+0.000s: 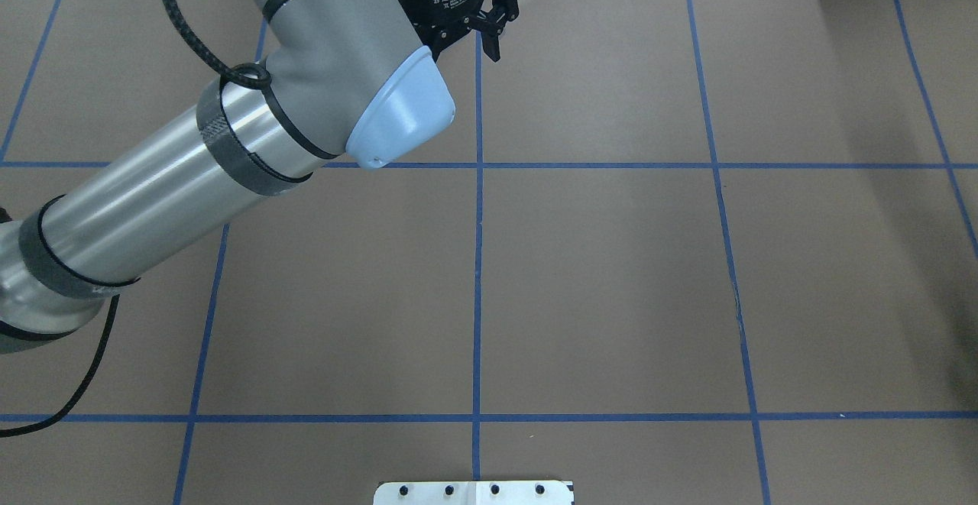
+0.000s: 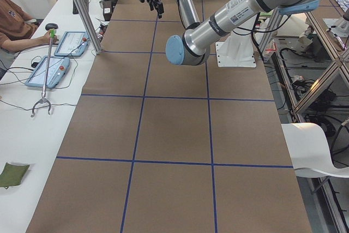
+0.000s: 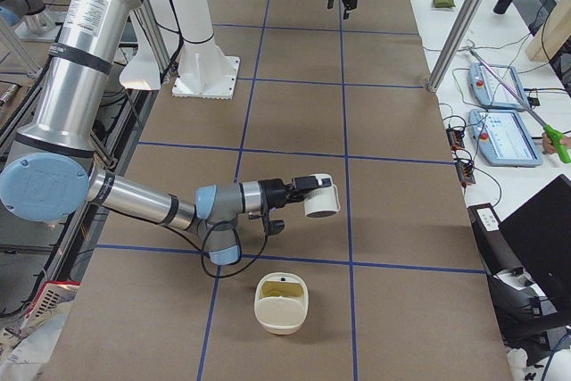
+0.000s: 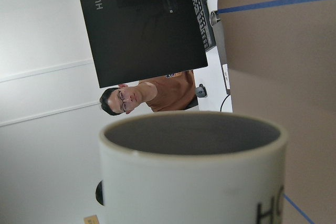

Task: Left arm hands cup to right arm to dump lemon

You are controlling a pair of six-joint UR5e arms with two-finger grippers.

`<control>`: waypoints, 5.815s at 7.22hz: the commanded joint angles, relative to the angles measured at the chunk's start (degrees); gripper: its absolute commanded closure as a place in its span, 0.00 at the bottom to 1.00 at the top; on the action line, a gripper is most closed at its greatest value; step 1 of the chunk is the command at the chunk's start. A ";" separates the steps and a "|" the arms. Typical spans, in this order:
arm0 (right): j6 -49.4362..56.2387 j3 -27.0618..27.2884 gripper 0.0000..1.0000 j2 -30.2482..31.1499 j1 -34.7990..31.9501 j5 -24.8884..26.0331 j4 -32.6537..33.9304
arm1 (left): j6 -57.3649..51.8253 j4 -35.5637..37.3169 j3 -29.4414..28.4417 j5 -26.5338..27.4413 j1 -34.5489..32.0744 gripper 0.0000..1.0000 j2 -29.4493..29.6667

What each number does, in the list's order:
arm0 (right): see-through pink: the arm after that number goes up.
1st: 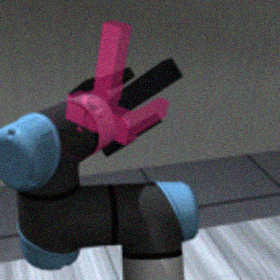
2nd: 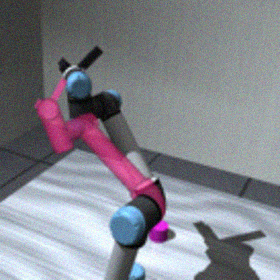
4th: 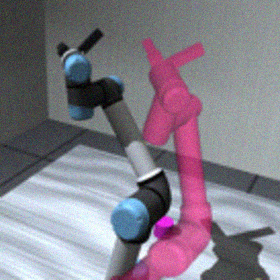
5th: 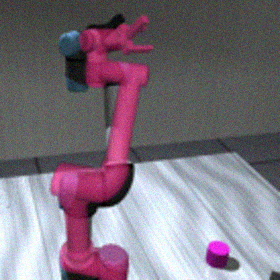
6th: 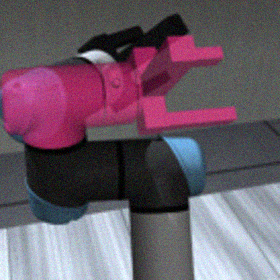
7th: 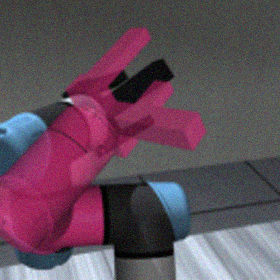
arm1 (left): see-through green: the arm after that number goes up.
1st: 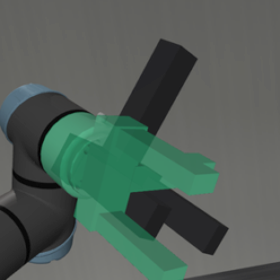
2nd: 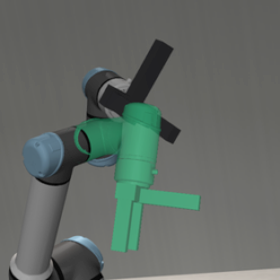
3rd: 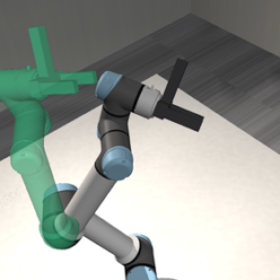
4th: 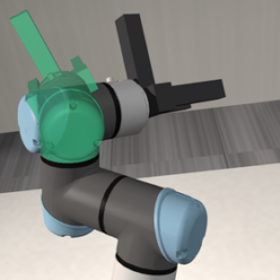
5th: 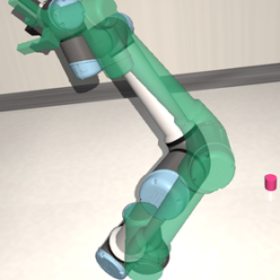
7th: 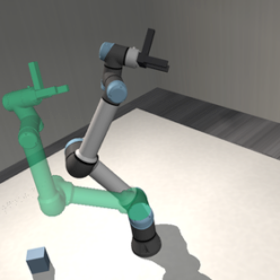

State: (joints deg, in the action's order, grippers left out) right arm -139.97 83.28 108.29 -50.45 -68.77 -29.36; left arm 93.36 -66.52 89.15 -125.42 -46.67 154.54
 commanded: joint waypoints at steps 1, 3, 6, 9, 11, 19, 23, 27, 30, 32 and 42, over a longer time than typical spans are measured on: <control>21.29 5.31 0.84 -4.29 4.63 0.38 10.35 | -0.02 -0.19 -0.47 0.00 0.00 0.00 0.06; 41.43 5.14 0.84 -10.96 8.41 1.08 19.64 | -0.02 -0.54 -0.65 1.84 0.27 0.00 -0.12; 63.54 5.31 0.84 -25.79 17.88 15.71 38.61 | -0.46 -2.64 -1.69 3.61 0.79 0.00 0.15; 73.26 5.14 0.84 -42.24 30.20 33.30 63.47 | -0.46 -3.88 -1.70 3.34 0.79 0.00 -0.03; 73.18 4.79 0.84 -49.46 34.78 39.21 77.11 | 0.15 -5.02 -1.44 4.48 2.46 0.00 -0.29; 72.30 1.09 0.76 -55.82 37.35 46.62 86.05 | -0.29 -3.53 -2.67 5.63 5.63 0.21 -0.38; 72.74 1.18 0.75 -55.91 36.21 46.53 86.05 | -0.11 -3.00 -2.75 5.54 7.29 0.32 -0.30; 72.12 1.44 0.73 -55.82 36.29 46.62 85.87 | 0.24 -2.65 -2.75 5.54 7.47 0.67 0.06; 72.12 1.79 0.73 -55.56 36.65 46.70 85.70 | 0.24 -2.65 -2.67 5.54 7.56 0.69 0.06; 72.12 2.06 0.73 -55.47 37.00 46.71 85.61 | 0.24 -2.56 -2.67 5.45 7.47 0.72 0.14; 73.26 3.02 0.00 -51.69 38.42 41.39 85.52 | -0.45 0.25 3.46 4.92 2.13 1.00 1.29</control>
State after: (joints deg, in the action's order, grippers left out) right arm -67.41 85.78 56.27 -11.03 -23.81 56.35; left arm 93.39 -66.31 90.11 -120.42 -42.66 156.32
